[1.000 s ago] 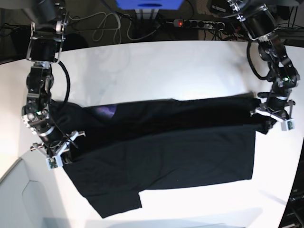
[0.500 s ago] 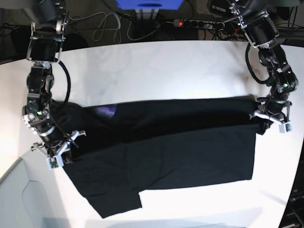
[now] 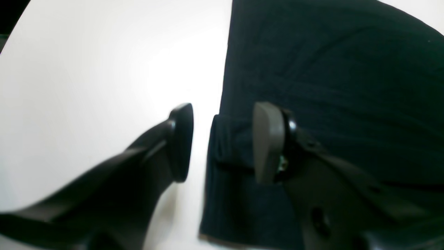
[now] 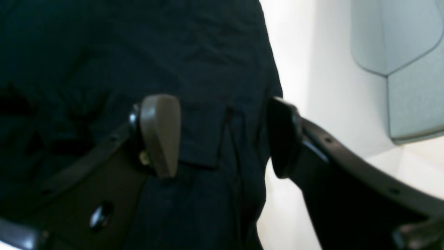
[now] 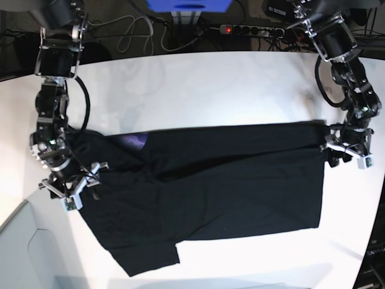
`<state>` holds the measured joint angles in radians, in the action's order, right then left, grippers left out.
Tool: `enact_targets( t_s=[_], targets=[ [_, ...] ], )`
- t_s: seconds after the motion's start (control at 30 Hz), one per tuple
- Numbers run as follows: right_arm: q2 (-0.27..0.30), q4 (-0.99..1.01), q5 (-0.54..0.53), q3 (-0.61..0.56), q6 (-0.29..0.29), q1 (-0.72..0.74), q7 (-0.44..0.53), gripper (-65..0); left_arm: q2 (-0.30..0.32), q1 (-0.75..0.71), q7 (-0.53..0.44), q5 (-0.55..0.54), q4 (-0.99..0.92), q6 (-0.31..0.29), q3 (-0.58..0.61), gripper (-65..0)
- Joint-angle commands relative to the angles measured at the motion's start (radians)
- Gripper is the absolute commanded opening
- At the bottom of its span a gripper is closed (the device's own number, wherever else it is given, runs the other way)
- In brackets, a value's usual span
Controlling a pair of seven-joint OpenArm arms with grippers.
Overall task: Fold the T-shirt properly
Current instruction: 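Lower the held edge onto the shirt body and open both grippers, then regrasp the folded edge of the shirt with both grippers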
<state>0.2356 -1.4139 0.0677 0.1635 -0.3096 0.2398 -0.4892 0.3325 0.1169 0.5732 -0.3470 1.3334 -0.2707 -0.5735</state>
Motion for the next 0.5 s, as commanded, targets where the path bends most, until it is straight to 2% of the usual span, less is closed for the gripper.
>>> enact_targets(
  t_s=[0.0,0.2,0.37,0.47],
  targets=[
    [0.011,-0.017,-0.006,0.009,-0.001,0.019,0.024,-26.9,0.017,0.013,-0.025,-0.016,0.027,-0.002,-0.006,-35.8],
    [0.017,-0.038,0.001,0.012,-0.001,-0.02,0.028,-26.8,0.01,-0.078,-0.026,-0.022,0.014,-0.002,-0.007,-31.0],
    [0.017,-0.114,0.03,0.014,-0.001,-0.082,0.03,-26.4,-0.028,-0.144,-0.037,-0.022,0.014,-0.002,-0.015,-31.1],
    [0.017,-0.176,0.048,0.014,-0.001,-0.125,0.03,-26.2,-0.048,-0.159,-0.037,-0.022,0.011,-0.002,-0.064,-31.1]
  ],
)
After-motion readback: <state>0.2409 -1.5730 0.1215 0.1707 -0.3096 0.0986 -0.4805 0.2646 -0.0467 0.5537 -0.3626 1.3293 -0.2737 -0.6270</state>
